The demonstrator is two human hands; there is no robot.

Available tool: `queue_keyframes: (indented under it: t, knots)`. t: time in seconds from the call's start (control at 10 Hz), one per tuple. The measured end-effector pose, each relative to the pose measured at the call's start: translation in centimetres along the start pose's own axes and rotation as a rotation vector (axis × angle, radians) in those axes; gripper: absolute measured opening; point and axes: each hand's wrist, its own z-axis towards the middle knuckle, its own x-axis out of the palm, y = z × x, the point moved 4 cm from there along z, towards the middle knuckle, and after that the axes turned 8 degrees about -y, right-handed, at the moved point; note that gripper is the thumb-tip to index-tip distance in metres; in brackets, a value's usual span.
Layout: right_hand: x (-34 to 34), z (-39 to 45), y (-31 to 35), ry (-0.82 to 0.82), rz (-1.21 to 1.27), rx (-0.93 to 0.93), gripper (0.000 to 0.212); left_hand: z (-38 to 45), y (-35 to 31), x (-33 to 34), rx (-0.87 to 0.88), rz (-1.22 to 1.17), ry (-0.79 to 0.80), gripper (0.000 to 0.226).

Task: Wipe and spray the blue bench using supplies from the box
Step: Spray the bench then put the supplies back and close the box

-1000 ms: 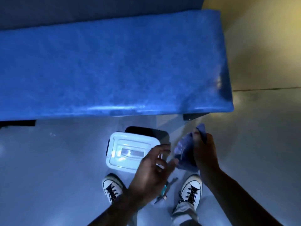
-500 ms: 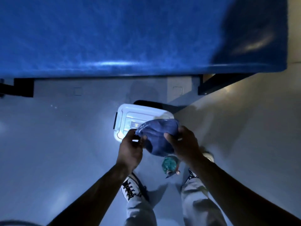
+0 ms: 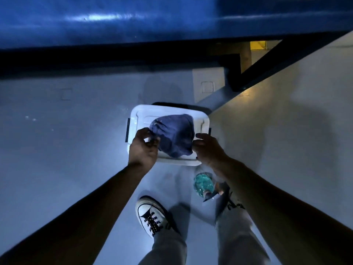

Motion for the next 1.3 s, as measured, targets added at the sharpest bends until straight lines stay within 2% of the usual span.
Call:
queue_keyframes:
  t: [0.1, 0.2, 0.3, 0.4, 0.5, 0.6, 0.7, 0.8, 0.9, 1.0, 1.1, 1.2, 1.3]
  knots:
    - [-2.4, -1.5, -1.8, -0.086, 0.07, 0.028, 0.033, -3.7, -2.1, -1.0, 0.007, 0.096, -0.033, 0.018]
    - [-5.4, -4.0, -3.7, -0.143, 0.087, 0.099, 0.014, -8.6, -1.3, -0.2, 0.117, 0.275, 0.086, 0.009]
    - [-7.3, -5.3, -6.8, -0.168, -0.006, 0.133, 0.021, -13.2, 0.0, 2.8, 0.203, 0.419, 0.283, 0.014]
    - [-6.9, -5.1, -10.5, -0.124, -0.103, 0.119, 0.025, -16.6, 2.5, 6.3, 0.245, 0.577, 0.468, 0.032]
    - [-5.0, -3.6, -13.4, 0.014, -0.256, 0.034, 0.027, -18.2, 5.5, 10.0, 0.355, 0.795, 0.519, 0.049]
    - [-3.5, -3.0, -14.2, 0.158, -0.291, -0.003, 0.039, -18.3, 7.9, 12.3, 0.4, 0.95, 0.469, 0.04]
    - [-3.4, -3.7, -13.7, 0.254, -0.324, -0.019, 0.045, -18.7, 8.3, 12.9, 0.428, 1.0, 0.379, 0.029]
    - [-4.5, -4.9, -12.1, 0.312, -0.436, -0.091, 0.05, -18.6, 6.7, 12.2, 0.454, 0.934, 0.311, 0.033]
    - [-6.3, -7.5, -8.6, 0.325, -0.545, -0.2, 0.04, -18.8, 2.9, 9.5, 0.407, 0.855, 0.265, 0.026]
    - [-8.8, -12.0, -3.2, 0.285, -0.529, -0.356, 0.035, -20.5, -3.0, 4.8, 0.338, 0.756, 0.241, 0.026]
    - [-11.2, -17.3, 2.7, 0.24, -0.495, -0.581, 0.045, -22.6, -10.5, -1.5, 0.311, 0.643, 0.177, 0.029]
    - [-13.3, -24.2, 9.5, 0.228, -0.566, -0.723, 0.058, -25.2, -18.3, -8.8, 0.241, 0.52, 0.088, 0.025]
    - [-14.3, -32.4, 17.6, 0.16, -0.576, -0.917, 0.076, -28.1, -26.7, -16.9, 0.214, 0.386, -0.031, 0.023]
